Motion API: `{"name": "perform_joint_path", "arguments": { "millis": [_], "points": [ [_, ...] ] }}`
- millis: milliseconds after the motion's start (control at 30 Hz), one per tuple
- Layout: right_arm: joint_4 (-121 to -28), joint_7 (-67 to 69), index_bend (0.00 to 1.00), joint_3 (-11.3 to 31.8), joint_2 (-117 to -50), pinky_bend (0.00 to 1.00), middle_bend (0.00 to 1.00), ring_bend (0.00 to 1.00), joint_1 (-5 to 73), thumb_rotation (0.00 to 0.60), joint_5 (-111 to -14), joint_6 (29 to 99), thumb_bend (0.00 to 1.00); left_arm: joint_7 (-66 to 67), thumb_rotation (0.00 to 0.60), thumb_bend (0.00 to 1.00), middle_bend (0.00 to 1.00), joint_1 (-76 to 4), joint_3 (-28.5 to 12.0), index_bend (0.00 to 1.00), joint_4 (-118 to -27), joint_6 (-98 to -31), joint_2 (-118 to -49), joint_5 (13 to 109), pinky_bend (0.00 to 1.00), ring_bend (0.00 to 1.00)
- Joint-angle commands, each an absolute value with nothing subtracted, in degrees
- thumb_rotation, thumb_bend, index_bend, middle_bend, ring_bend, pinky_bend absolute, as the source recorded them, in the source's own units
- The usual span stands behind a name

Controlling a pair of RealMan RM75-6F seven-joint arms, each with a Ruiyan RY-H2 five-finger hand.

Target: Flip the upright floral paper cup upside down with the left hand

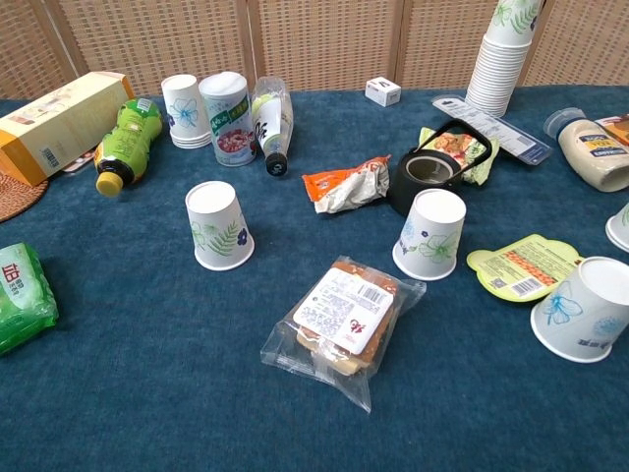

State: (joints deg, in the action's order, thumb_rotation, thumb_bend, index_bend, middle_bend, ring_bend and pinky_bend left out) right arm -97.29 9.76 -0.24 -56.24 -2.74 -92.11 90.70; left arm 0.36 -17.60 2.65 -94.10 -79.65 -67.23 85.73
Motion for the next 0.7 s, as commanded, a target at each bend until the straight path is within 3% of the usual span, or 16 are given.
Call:
{"name": "perform_joint_path", "arguments": {
  "millis": [33,700],
  "points": [
    [-97.45,9.32,0.00,-0.31,-56.32,0.00,0.00,0.00,-2.70,0.600,-92.27,90.67,0.02,0.00,0.600,0.33,0.00,-14.23,5.12,0.23,-96.43,-81.79,-63.16,86.26,0.00,0.00],
    [-98.98,6.29,0.00,-0.52,-56.64,0.00,0.00,0.00,-2.84,0.600,-93.15,91.19,0.02,-7.50,0.600,0.33,0.00,-3.05,7.04,0.22,-95.89,-93.90,-56.82,91.69,0.00,0.00]
  ]
}}
